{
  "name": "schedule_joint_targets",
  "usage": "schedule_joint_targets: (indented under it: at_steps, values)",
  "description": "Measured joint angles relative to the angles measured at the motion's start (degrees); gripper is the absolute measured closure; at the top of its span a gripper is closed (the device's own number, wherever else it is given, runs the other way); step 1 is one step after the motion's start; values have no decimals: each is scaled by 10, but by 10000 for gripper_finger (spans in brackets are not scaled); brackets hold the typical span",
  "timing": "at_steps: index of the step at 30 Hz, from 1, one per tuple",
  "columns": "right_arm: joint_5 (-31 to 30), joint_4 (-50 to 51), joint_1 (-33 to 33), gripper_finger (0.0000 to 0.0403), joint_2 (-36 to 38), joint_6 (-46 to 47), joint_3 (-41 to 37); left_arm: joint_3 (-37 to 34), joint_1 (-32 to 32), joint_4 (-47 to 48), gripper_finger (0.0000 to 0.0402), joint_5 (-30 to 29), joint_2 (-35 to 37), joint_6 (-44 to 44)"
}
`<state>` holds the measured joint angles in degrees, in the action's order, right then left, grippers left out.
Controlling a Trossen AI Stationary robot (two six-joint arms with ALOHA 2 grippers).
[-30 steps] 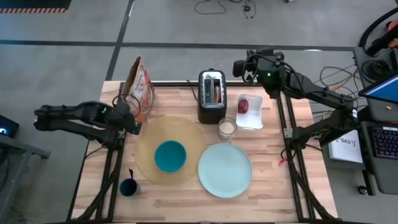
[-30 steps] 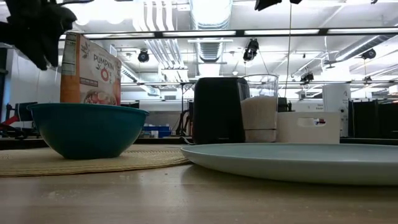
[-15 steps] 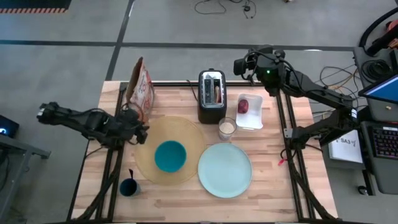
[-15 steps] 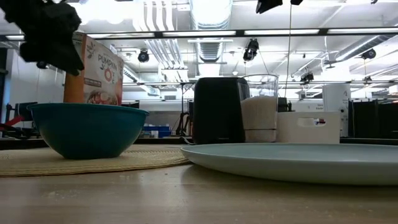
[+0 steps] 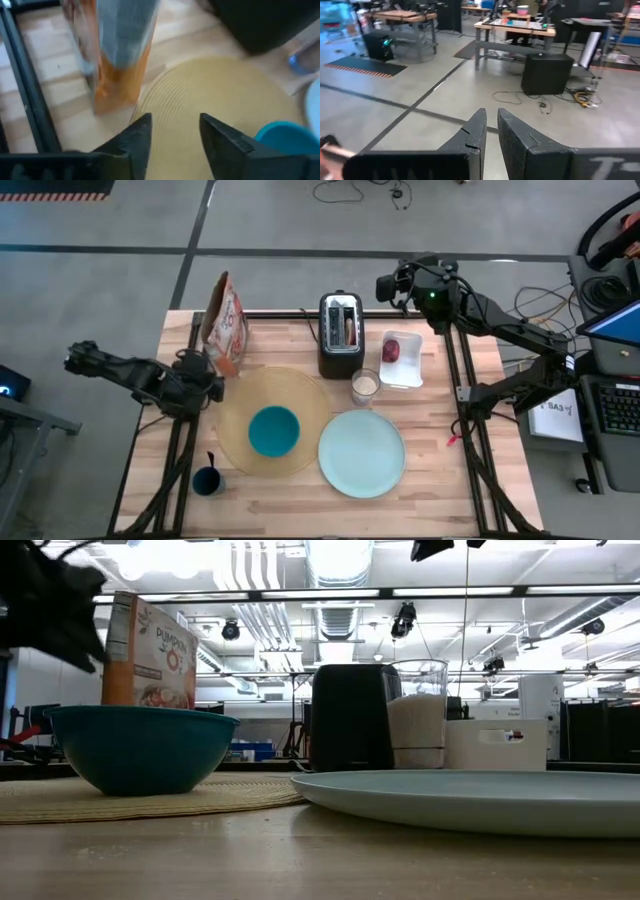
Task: Arrange a breakfast setting
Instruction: Put the cereal from the cereal box into the blue bowl
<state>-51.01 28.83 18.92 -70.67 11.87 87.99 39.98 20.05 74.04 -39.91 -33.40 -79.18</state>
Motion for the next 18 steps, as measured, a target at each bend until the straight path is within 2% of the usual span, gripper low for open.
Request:
schedule_joint_targets:
  at_steps: [4,7,11,18]
  values:
    - [49,18,1,365,0,-14,0,17,-1,10,187,-17,13,-2]
    - [58,33,2,365,0,-1,0,15,-1,11,140,-21,18,-28]
    - [64,53,3,365,1,8,0,10,-12,29,91,-74,7,-97]
    - [65,70,3,364,2,9,0,6,-45,58,73,-146,-24,-126]
